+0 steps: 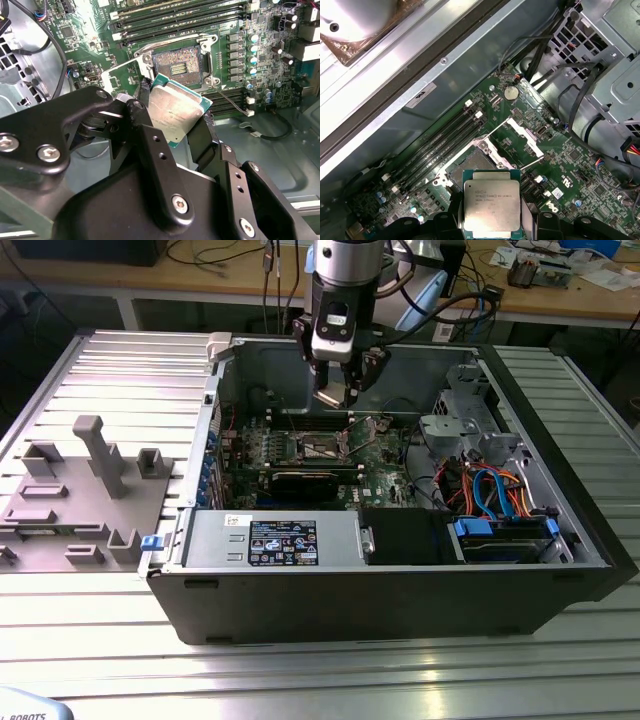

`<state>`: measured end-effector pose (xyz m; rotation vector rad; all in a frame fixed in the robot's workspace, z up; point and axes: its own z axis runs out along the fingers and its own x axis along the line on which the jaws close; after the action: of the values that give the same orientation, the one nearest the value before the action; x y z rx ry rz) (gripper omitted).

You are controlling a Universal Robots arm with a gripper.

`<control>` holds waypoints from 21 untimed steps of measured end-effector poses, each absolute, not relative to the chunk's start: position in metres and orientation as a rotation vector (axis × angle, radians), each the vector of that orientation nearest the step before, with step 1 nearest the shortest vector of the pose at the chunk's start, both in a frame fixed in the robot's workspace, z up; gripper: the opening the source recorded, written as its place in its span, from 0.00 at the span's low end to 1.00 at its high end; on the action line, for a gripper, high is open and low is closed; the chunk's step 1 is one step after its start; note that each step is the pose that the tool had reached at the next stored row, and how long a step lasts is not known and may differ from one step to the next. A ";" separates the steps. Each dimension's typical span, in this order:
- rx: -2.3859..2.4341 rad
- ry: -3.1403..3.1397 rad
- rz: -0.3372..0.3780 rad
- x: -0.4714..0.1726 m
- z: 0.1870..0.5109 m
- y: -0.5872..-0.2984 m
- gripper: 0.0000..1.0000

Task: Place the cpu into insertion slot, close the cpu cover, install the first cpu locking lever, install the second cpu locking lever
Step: 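Place the cpu into insertion slot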

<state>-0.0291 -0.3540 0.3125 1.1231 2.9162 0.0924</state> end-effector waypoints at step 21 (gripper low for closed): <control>1.190 2.886 0.085 -0.029 0.311 -0.354 0.54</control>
<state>-0.0291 -0.3540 0.3107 1.1905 2.8863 0.0852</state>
